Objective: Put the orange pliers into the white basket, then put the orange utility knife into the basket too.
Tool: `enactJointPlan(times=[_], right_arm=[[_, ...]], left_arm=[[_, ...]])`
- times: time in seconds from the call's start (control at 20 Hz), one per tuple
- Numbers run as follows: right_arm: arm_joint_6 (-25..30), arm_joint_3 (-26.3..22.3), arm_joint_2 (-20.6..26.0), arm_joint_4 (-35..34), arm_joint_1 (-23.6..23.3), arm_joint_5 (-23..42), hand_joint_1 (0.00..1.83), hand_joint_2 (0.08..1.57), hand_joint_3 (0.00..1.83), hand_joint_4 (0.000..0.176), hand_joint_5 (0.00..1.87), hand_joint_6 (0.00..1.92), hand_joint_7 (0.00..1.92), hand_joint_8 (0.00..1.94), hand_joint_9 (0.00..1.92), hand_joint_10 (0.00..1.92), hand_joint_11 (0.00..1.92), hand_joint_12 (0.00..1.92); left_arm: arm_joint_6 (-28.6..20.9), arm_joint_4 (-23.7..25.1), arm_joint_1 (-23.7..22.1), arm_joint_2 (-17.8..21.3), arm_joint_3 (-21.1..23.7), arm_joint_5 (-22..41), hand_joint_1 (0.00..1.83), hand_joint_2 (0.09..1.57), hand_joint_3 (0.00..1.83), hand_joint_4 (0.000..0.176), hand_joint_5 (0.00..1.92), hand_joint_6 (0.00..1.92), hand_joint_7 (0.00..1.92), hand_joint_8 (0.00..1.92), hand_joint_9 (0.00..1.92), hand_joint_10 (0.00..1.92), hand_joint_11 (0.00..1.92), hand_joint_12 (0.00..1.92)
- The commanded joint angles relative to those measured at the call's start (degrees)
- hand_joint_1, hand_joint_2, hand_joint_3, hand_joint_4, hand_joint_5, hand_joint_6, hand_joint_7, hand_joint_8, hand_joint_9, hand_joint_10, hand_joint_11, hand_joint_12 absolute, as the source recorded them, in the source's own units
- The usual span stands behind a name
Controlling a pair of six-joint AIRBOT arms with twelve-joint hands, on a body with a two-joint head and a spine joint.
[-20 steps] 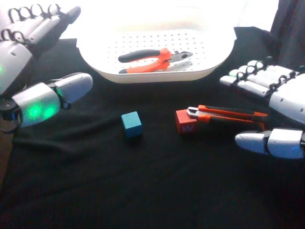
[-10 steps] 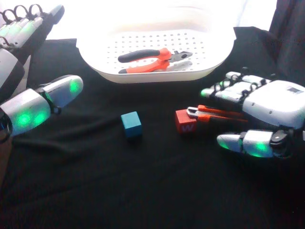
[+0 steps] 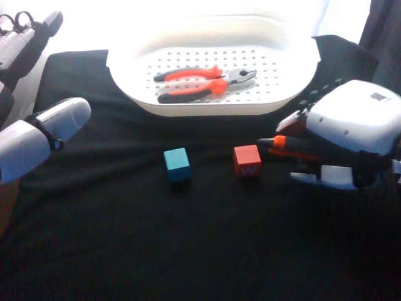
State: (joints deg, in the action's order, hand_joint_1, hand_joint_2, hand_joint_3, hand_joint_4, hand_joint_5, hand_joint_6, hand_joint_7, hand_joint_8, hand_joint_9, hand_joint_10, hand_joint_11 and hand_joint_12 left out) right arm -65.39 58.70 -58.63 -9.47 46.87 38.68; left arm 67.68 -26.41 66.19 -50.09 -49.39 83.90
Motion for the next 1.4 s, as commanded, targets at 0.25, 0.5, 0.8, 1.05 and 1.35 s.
enactJointPlan(times=[0.25, 0.5, 0.8, 1.05, 1.35], right_arm=[[-0.1, -4.4, 6.8, 4.5, -4.4, 18.4, 1.28, 1.33, 0.00, 0.099, 0.92, 1.92, 1.24, 1.94, 1.44, 1.92, 1.48, 1.92], [-0.1, 2.4, 1.1, 8.5, -16.4, 5.7, 1.48, 1.26, 0.00, 0.151, 0.93, 1.92, 1.28, 1.94, 1.51, 1.92, 1.56, 1.92], [-1.1, 16.6, -11.9, 8.9, -24.4, -11.4, 1.28, 1.26, 0.00, 0.153, 1.02, 1.92, 1.26, 1.94, 1.41, 1.92, 1.50, 1.92], [-1.1, 25.4, -20.4, 8.0, -24.6, -21.3, 1.18, 1.25, 0.00, 0.099, 0.83, 1.92, 0.99, 1.94, 1.13, 1.92, 1.24, 1.92], [-1.1, 27.1, -21.3, 7.1, -24.6, -22.9, 0.55, 1.24, 0.00, 0.055, 0.11, 0.13, 0.11, 0.06, 0.05, 0.15, 0.00, 0.65]], left_arm=[[-0.3, 1.1, -0.1, -0.2, 0.1, 7.8, 0.17, 1.29, 0.00, 0.091, 0.00, 0.00, 0.00, 0.00, 0.00, 0.00, 0.00, 0.00], [-0.3, 1.1, 0.4, -0.2, 0.4, 8.1, 0.21, 1.26, 0.00, 0.130, 0.00, 0.00, 0.00, 0.00, 0.00, 0.00, 0.00, 0.00], [-0.3, 1.8, 0.8, -0.5, 0.4, 8.1, 0.21, 1.29, 0.01, 0.076, 0.00, 0.00, 0.00, 0.00, 0.00, 0.00, 0.00, 0.00], [-1.2, 2.0, 0.7, -1.0, -0.2, 7.7, 0.22, 1.26, 0.00, 0.084, 0.00, 0.00, 0.00, 0.00, 0.00, 0.00, 0.00, 0.00], [-1.5, 2.0, 0.7, -1.1, -0.3, 7.8, 0.19, 1.29, 0.00, 0.075, 0.00, 0.00, 0.00, 0.00, 0.00, 0.00, 0.00, 0.00]])
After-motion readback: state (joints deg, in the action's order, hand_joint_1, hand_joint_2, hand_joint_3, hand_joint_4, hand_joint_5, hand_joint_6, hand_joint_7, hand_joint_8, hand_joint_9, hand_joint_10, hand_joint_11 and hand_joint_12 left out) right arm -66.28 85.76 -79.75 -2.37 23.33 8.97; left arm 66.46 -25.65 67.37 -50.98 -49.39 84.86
